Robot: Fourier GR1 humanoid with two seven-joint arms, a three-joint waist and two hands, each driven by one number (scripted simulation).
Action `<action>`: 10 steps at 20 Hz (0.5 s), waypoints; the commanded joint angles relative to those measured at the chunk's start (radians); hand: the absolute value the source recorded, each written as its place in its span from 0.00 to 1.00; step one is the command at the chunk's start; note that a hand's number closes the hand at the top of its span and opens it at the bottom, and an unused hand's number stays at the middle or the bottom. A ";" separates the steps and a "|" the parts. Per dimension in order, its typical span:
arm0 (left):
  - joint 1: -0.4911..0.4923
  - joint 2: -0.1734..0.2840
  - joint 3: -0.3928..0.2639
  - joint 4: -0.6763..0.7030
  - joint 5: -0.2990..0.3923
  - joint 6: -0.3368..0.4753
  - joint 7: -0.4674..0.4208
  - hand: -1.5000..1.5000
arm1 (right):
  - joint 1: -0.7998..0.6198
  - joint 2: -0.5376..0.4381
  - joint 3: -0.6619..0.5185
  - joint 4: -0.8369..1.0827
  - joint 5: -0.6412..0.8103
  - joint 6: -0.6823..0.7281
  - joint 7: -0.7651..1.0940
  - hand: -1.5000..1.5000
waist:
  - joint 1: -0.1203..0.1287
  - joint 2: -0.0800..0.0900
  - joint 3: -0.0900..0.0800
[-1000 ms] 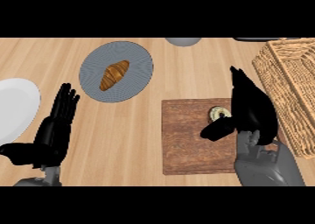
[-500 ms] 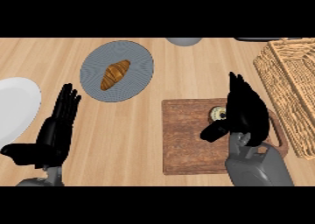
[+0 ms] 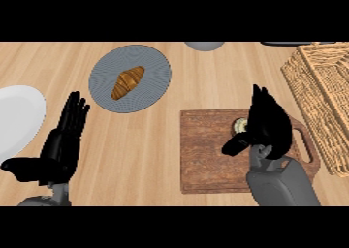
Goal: Pick the cupcake from the cutting board and place it in the basket
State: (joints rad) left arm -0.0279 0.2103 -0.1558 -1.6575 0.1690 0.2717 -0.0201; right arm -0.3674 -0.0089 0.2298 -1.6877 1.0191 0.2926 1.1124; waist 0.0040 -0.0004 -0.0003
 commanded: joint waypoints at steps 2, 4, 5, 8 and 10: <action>-0.037 0.003 0.023 0.002 -0.004 -0.006 0.041 0.50 | 0.028 0.008 0.016 0.003 -0.014 0.012 0.145 0.00 | -0.004 -0.001 0.000; -0.001 -0.008 0.007 -0.045 -0.012 0.002 0.049 0.50 | 0.029 0.008 -0.048 0.005 -0.025 0.031 0.100 0.00 | -0.002 -0.001 0.000; 0.013 0.016 0.051 0.010 0.021 -0.048 -0.014 0.50 | 0.044 0.008 0.010 -0.024 -0.030 0.019 0.164 0.00 | -0.002 -0.001 0.000; 0.017 -0.021 0.023 0.029 -0.007 -0.047 -0.049 0.50 | 0.011 0.008 -0.048 0.067 -0.023 -0.004 0.088 0.00 | -0.001 0.001 0.000; 0.024 -0.010 0.002 -0.073 -0.032 -0.007 0.077 0.50 | 0.014 0.008 0.039 0.008 -0.061 -0.006 0.194 0.00 | 0.002 -0.001 0.000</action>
State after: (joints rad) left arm -0.0105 0.1941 -0.1500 -1.6814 0.1502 0.2565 -0.0071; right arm -0.3331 -0.0079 0.2159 -1.6697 0.9897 0.2731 1.1059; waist 0.0036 -0.0009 -0.0001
